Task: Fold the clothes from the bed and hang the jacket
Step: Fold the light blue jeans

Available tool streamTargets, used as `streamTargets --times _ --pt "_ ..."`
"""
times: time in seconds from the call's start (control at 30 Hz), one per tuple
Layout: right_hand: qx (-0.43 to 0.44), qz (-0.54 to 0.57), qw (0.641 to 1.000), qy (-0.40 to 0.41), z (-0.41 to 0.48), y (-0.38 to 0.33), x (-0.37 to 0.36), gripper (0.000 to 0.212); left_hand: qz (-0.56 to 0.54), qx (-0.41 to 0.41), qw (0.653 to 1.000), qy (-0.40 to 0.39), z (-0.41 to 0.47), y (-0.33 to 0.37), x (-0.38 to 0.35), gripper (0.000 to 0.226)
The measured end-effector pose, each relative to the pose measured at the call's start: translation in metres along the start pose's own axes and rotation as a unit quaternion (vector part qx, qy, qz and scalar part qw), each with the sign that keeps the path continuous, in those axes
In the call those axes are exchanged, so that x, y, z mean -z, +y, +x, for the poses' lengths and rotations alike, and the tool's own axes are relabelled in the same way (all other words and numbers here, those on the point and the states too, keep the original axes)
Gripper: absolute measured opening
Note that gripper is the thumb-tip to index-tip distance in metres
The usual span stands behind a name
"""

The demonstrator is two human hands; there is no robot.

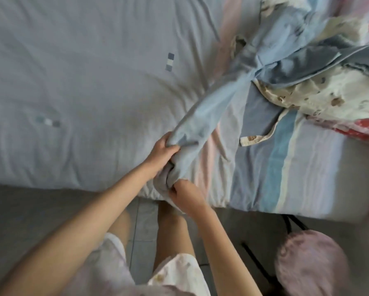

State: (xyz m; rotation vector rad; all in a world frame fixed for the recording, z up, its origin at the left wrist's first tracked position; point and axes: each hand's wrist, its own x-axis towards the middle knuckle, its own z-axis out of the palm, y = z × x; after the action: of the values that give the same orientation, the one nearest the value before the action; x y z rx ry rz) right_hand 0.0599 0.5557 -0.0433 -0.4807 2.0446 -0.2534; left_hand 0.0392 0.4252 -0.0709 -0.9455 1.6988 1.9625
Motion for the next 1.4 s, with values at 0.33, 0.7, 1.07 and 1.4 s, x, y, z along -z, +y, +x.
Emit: streamTargets --times 0.33,0.7,1.07,1.4 --pt "-0.004 0.919 0.372 0.133 -0.025 -0.096 0.101 0.066 0.115 -0.196 0.97 -0.087 -0.207 0.132 0.21 0.033" --pt "0.156 0.516 0.834 0.116 -0.061 -0.346 0.124 0.039 0.156 -0.17 0.969 0.085 -0.263 0.149 0.35 0.103" --pt "0.46 0.231 0.841 0.167 -0.171 -0.425 0.215 0.03 0.084 -0.339 0.928 0.131 -0.295 0.178 0.352 0.049" --pt "0.558 0.185 0.758 0.282 -0.272 -0.416 0.312 0.029 0.255 -0.315 0.906 0.122 -0.299 0.258 0.275 0.045"
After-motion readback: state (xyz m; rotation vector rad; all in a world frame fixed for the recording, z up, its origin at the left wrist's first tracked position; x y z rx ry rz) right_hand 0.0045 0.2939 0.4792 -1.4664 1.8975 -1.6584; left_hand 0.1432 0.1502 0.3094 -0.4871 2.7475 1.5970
